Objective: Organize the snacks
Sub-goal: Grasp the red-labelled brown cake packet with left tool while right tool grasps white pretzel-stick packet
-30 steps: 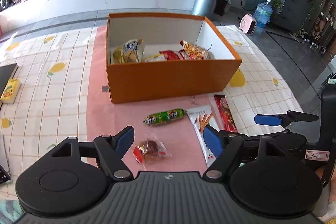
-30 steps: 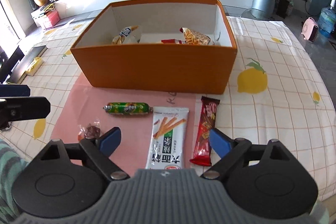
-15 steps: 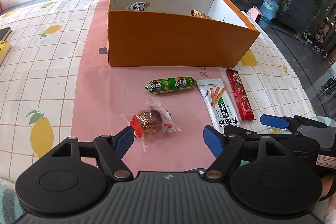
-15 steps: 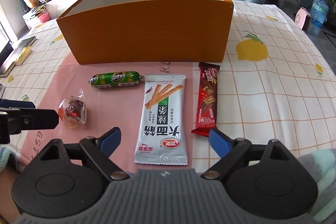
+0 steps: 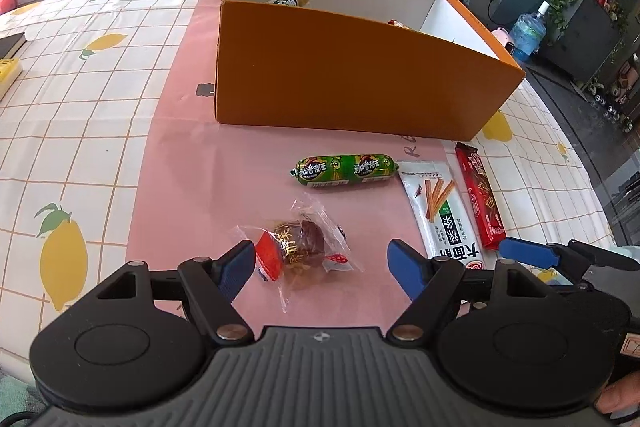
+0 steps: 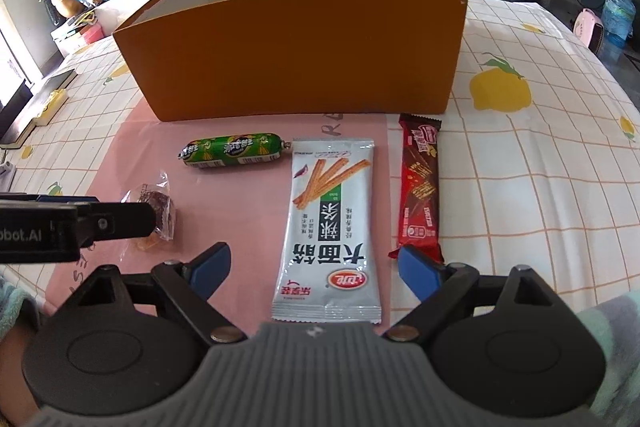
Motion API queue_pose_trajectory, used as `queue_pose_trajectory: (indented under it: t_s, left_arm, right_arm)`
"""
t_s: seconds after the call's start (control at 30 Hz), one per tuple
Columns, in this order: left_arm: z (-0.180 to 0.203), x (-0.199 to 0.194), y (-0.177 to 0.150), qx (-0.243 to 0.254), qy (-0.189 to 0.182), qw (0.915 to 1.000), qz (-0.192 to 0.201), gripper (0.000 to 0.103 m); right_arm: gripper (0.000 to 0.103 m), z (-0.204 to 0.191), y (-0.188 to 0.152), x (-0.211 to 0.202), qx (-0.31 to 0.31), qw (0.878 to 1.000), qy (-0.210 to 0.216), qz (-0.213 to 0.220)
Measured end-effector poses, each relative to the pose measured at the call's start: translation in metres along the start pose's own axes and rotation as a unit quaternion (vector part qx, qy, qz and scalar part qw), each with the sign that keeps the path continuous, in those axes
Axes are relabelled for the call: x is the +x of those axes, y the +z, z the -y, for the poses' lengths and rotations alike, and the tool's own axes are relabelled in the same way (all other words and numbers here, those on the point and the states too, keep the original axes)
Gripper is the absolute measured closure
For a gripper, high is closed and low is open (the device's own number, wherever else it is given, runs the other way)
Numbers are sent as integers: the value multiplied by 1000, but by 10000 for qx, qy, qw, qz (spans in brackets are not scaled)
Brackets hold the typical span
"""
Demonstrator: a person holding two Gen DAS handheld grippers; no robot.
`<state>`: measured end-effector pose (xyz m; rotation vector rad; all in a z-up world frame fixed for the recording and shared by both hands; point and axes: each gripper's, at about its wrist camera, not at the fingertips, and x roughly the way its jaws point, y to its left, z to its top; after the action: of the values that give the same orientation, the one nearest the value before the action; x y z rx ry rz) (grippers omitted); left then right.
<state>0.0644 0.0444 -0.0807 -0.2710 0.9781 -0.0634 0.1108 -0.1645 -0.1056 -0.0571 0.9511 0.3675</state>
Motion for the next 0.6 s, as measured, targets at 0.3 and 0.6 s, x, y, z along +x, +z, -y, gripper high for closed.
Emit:
queue_pose_trajectory:
  t_s: [0.3,0.6]
  left_arm:
    - [-9,22,-1,-309,-9,9995,-103,22]
    - [-12,29,0,-250,-189,9995,34,36]
  right_arm:
    - [35,0,5,8,60,9998,215,13]
    - [40,4,11,15,356,9993,39,105]
